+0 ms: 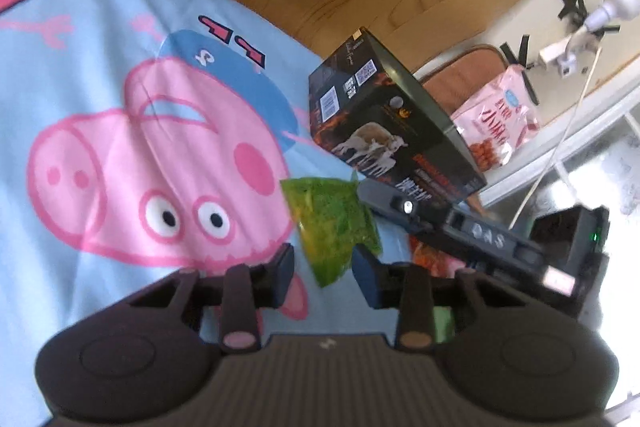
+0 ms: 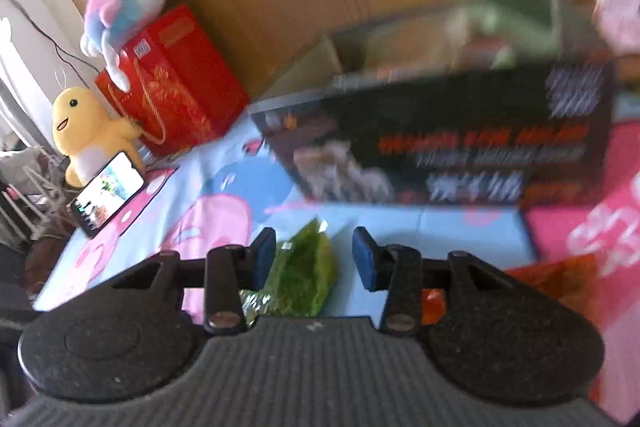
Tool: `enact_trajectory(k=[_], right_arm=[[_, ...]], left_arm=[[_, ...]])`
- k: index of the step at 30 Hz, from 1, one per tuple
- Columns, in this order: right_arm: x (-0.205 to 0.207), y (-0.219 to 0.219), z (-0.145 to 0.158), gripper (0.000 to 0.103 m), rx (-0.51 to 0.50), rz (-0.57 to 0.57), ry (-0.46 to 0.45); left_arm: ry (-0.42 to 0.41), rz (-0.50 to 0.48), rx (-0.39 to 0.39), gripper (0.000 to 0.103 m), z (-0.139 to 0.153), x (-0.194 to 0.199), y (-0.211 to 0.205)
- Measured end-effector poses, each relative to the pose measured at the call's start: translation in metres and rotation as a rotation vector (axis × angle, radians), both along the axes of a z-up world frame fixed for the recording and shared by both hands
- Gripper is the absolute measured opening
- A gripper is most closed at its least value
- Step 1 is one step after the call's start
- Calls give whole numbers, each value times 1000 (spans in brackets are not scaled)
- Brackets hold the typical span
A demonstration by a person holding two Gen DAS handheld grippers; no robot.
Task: Organize snacks
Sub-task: 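Grasp the green seaweed packet with the left gripper and lift it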
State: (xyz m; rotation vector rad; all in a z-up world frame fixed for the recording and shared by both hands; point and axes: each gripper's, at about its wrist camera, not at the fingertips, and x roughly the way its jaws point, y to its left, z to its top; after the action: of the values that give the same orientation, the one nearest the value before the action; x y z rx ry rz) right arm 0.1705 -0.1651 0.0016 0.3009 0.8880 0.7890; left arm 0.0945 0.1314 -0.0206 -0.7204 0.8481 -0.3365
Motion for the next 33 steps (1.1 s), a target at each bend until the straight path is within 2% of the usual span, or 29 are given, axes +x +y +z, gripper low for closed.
enact_trajectory(k=[3,7,8,9,10,12,14,15,16,17,20,23,27,33], right_arm=[[-12,-4,0,42,50,34,53],[-34,-7,4,39,77,58,52],[-39,-10,2,30,92,54,56],[-43,-10,0,14,91,47,57],[-46,-8,-3,9,75,41,62],[-49,-11,-5,7,89,16,70],[-48,-16,-5,6,129,-9,111],[-47,-20,-5,5,166,-18,136],[-47,-23,-5,4,204,-22,160],[-47,-26,-5,4,233,-25,173],[-50,-27,2,4,242,-38,153],[-50,-32,7,4,269,-45,146],[-48,-37,22,4,292,-57,90],[-25,-45,56,4,278,-121,-52]], left_arm=[[6,12,-31,32,-4,2,6],[-8,7,-18,32,-3,1,3],[-11,7,-13,32,-2,1,2],[-13,6,-8,32,-1,1,1],[-13,4,-2,32,0,1,1],[-11,4,-1,34,1,0,0],[-13,2,-41,41,0,-1,2],[-13,7,-52,40,0,-2,3],[-15,17,-49,30,1,-3,2],[-20,20,-51,26,2,-3,2],[-50,18,-88,20,12,-7,4],[-78,4,-87,19,25,-7,2],[-128,-27,-55,19,51,3,-9],[-224,-96,31,19,96,51,-41]])
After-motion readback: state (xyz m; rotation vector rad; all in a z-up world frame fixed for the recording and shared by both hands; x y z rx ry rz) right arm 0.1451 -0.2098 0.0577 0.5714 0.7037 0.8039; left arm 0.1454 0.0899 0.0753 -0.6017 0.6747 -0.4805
